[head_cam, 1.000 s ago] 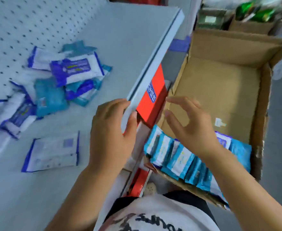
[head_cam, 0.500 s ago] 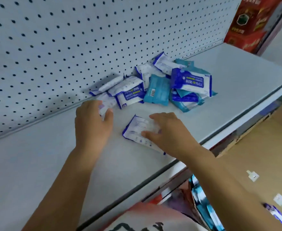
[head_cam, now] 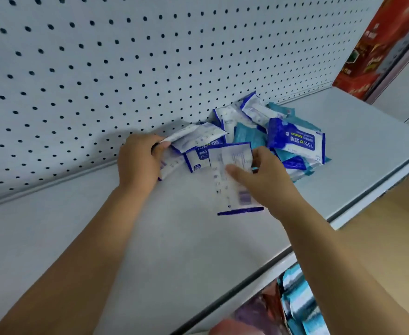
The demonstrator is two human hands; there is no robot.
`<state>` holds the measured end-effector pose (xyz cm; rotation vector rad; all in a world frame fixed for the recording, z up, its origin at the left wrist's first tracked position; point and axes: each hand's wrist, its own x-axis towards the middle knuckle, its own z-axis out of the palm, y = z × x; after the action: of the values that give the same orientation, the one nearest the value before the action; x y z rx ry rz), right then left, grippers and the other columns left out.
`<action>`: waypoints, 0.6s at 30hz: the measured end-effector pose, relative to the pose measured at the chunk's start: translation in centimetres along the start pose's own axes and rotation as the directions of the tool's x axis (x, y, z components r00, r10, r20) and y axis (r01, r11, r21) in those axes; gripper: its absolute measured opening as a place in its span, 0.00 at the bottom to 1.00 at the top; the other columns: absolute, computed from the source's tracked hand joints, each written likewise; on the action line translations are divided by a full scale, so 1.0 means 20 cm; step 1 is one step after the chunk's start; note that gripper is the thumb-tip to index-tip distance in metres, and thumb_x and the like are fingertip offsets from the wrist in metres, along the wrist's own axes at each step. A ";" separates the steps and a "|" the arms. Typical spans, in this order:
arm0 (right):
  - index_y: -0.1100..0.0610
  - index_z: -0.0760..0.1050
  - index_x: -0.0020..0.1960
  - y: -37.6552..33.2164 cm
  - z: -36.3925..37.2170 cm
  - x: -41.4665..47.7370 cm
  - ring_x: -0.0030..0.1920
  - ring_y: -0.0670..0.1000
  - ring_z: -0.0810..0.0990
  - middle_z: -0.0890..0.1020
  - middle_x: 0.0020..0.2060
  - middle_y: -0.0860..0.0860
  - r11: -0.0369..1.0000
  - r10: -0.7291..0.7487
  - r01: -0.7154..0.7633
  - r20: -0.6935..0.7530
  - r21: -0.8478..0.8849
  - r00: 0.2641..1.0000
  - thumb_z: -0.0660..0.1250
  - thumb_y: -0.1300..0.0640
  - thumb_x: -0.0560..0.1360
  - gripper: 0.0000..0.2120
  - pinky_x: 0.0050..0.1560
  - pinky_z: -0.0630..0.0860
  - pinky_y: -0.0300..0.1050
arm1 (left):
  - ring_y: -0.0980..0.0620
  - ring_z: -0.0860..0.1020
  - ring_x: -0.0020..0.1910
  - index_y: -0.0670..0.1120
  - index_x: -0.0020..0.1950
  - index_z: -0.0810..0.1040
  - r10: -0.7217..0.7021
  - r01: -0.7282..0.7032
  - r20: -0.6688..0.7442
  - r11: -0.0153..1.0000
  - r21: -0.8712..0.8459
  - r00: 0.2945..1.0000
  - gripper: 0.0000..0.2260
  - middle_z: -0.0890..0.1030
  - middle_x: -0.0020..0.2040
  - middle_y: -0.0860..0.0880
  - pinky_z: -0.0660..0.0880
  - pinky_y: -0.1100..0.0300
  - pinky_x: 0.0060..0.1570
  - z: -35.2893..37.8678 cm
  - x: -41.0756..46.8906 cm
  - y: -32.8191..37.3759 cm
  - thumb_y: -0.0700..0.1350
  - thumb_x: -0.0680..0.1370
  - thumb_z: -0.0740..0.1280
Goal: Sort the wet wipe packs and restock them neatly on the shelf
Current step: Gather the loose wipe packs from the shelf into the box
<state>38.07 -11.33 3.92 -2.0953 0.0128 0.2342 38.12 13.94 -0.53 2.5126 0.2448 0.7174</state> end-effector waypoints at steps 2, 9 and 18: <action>0.51 0.72 0.58 -0.03 0.04 0.06 0.50 0.50 0.83 0.81 0.50 0.47 0.983 0.098 -0.082 -0.096 0.162 0.991 0.76 0.45 0.72 0.21 0.49 0.82 0.50 | 0.47 0.68 0.28 0.44 0.34 0.71 0.017 -0.016 -0.024 0.999 0.041 1.000 0.18 0.68 0.26 0.48 0.60 0.56 0.27 -0.04 -0.02 -0.01 0.48 0.82 0.68; 0.58 0.70 0.60 -0.17 0.27 0.33 0.52 0.52 0.79 0.78 0.52 0.51 0.935 0.247 -0.157 -0.267 0.317 0.931 0.73 0.45 0.75 0.23 0.53 0.79 0.50 | 0.43 0.78 0.42 0.48 0.44 0.87 -0.077 0.077 0.009 0.997 -0.008 0.997 0.07 0.80 0.38 0.49 0.76 0.49 0.40 -0.10 -0.14 -0.04 0.50 0.76 0.74; 0.60 0.70 0.61 -0.29 0.44 0.44 0.43 0.52 0.78 0.77 0.47 0.53 0.922 0.260 -0.172 -0.225 0.348 0.939 0.78 0.53 0.70 0.26 0.52 0.82 0.52 | 0.52 0.78 0.46 0.47 0.49 0.77 -0.305 0.354 0.211 0.899 -0.259 0.929 0.09 0.81 0.48 0.52 0.75 0.55 0.44 -0.06 -0.09 -0.07 0.52 0.81 0.70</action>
<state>45.92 -0.01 2.95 -1.7790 0.4235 0.0725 35.94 15.10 -1.04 2.1564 0.4582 0.3726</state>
